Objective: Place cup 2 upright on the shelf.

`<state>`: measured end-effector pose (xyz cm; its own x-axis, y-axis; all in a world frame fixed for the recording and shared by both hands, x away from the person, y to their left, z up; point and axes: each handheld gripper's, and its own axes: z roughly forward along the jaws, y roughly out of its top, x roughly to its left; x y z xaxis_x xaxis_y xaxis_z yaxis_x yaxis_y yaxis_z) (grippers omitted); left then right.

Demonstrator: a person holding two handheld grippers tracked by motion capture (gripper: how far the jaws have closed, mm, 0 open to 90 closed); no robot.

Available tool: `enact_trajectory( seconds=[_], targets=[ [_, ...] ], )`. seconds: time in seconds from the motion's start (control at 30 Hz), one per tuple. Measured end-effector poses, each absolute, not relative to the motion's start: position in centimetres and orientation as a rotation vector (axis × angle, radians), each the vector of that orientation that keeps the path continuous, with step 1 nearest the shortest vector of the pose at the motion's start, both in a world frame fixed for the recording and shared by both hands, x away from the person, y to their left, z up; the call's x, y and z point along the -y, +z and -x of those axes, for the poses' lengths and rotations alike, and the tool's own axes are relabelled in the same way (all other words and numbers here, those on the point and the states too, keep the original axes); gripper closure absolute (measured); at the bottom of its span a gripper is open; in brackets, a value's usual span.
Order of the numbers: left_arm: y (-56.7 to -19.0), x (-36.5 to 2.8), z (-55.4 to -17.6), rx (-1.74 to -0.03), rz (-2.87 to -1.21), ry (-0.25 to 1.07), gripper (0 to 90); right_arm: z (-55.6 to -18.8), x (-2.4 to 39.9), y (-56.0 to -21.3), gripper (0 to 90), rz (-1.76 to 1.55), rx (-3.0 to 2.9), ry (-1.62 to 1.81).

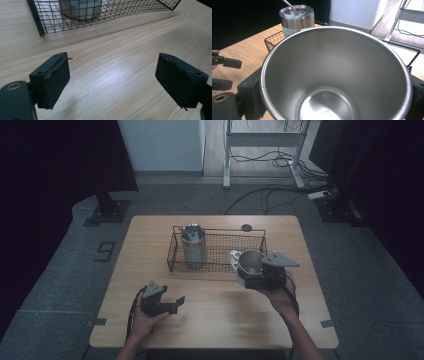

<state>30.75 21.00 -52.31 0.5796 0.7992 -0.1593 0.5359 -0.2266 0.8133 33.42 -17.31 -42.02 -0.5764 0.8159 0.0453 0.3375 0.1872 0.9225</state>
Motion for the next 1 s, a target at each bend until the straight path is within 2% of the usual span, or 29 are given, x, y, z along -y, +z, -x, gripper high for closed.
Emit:
enact_trajectory(
  seconds=[1.0],
  targets=[
    [-52.2,-21.3,-30.8,-1.081,-1.901,0.365,13.0,-36.1,17.1,-41.1,6.6,-1.108,-2.014,1.356]
  ],
)
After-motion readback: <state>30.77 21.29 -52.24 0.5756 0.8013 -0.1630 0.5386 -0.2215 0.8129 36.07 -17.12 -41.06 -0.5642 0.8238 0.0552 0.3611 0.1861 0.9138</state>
